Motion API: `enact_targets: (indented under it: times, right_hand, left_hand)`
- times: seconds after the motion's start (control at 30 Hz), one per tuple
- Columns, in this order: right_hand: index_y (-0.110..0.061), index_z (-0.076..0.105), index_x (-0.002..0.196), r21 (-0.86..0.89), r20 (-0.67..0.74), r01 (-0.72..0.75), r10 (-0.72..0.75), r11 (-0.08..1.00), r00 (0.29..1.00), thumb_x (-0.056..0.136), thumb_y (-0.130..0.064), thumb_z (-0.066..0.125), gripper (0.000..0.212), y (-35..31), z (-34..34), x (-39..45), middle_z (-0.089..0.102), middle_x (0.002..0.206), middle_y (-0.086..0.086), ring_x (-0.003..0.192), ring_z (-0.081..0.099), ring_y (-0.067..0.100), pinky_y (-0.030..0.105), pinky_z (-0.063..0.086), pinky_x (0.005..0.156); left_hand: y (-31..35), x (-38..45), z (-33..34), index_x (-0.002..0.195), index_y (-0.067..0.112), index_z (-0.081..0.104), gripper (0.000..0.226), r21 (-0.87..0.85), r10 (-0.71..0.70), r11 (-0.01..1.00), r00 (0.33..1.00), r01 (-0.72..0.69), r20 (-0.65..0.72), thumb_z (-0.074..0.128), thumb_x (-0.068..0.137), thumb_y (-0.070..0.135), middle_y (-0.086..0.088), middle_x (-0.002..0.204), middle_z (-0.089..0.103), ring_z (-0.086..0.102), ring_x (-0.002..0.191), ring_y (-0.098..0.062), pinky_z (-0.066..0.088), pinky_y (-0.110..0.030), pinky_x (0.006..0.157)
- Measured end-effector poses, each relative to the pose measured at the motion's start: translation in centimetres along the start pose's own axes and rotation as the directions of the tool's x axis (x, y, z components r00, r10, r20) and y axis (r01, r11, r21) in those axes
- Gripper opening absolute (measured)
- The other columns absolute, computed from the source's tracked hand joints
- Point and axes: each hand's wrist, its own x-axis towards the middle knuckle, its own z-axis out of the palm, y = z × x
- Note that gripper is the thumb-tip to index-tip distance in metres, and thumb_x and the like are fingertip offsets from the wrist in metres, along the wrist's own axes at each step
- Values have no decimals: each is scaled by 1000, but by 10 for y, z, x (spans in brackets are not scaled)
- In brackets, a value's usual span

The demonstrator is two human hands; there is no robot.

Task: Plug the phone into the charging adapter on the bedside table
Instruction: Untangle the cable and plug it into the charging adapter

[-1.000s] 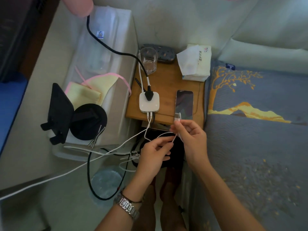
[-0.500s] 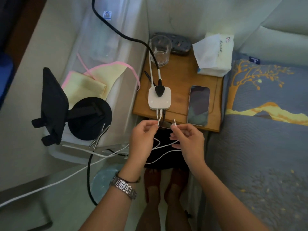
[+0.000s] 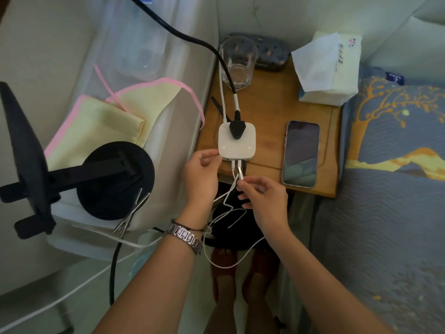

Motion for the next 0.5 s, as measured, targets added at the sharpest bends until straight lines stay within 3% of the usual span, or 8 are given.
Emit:
enact_targets:
  times: [0.33,0.5]
  right_hand:
    - [-30,68,72,-27,-129,53,-56,998,990,81,-18,72,15,10,25,6,69,63,-4,52,63,4,14,52,49]
    - [-29,66,69,-93,-190,69,-86,993,978,82,-22,71,16,10,38,9,67,59,-2,50,62,8,21,55,49]
  left_hand:
    - [-5,27,11,110,17,63,25,-31,-109,993,993,110,36,65,85,20,10,88,64,62,88,-10,54,-39,90]
    - [-3,29,9,123,15,58,36,-101,-147,982,984,157,99,63,87,17,9,91,63,62,88,-8,53,-27,72]
